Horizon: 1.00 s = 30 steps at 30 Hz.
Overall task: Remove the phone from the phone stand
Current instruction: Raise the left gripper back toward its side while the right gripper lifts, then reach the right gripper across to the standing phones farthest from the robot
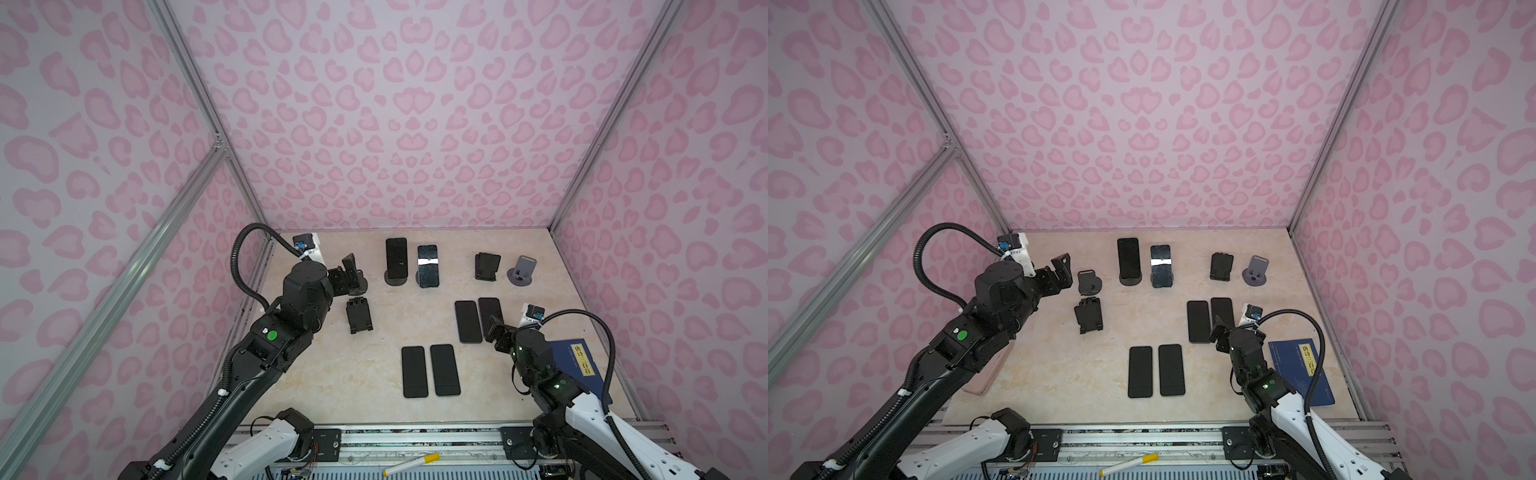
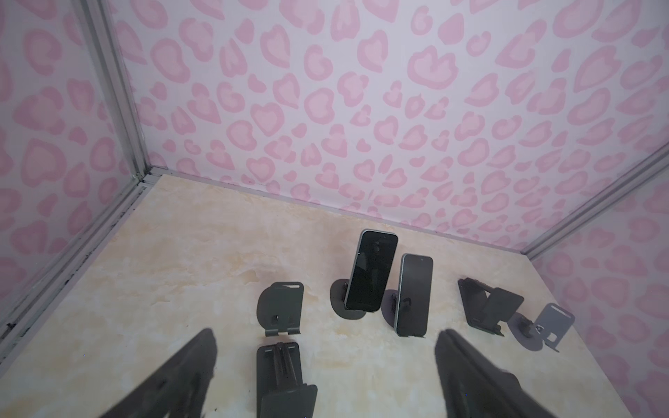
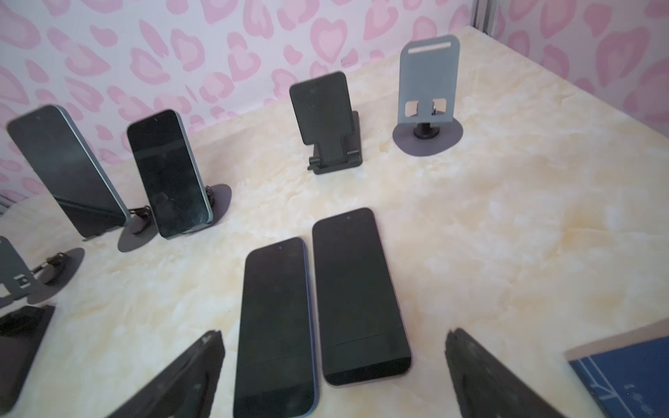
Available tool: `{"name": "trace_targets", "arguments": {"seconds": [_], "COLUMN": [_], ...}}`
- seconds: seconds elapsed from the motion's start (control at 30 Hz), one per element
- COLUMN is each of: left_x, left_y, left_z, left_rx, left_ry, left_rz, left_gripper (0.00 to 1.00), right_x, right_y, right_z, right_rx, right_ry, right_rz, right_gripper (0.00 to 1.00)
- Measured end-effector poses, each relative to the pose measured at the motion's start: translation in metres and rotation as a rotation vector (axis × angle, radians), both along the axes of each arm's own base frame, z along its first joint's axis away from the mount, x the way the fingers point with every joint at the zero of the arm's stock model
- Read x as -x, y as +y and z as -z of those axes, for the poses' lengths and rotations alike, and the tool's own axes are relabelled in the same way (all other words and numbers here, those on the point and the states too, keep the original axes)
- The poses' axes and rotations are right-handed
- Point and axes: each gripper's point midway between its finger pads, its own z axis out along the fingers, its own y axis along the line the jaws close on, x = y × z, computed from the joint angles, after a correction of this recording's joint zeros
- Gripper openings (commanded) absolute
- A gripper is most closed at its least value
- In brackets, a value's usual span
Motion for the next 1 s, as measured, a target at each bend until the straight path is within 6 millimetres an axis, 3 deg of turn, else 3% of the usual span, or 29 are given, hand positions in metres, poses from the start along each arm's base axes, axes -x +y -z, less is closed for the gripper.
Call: {"name": "trace_targets", "arguments": {"seconds": [0.17, 0.27, 0.53, 0.8, 1.0], "left_x": [-0.007, -0.010, -0.008, -0.009, -0.010], "left_y": [0.016, 0.019, 0.020, 0.010, 0.003], "left_z": [0.008, 0.012, 0.015, 0.028, 0.032], "left_rx": [0.007, 0.032, 0.110, 0.145, 0.180], "left_ry": [0.004, 0.015, 0.037, 0.076, 0.099], "left_rz": [-0.079, -0.096, -0.089, -0.048, 0.002], "left_gripper": [0.97, 0.97, 0.97, 0.97, 0.96], "right_x": [-0.022, -0.037, -0.038, -0.060, -0.103], "right_y": [0.020, 0.042, 0.113, 0.132, 0.140], "right_z": [-0.091, -0.112, -0.111, -0.104, -0.090], "right_rx": [-0.020, 0.005, 0.121, 0.193, 0.255], "right_ry": [-0.061, -0.012, 0.096, 0.122, 0.167], "right_rz": [-0.058, -0.128, -0.280, -0.236, -0.200], "right_gripper": [0.98, 0.98, 0.98, 0.98, 0.98]}}
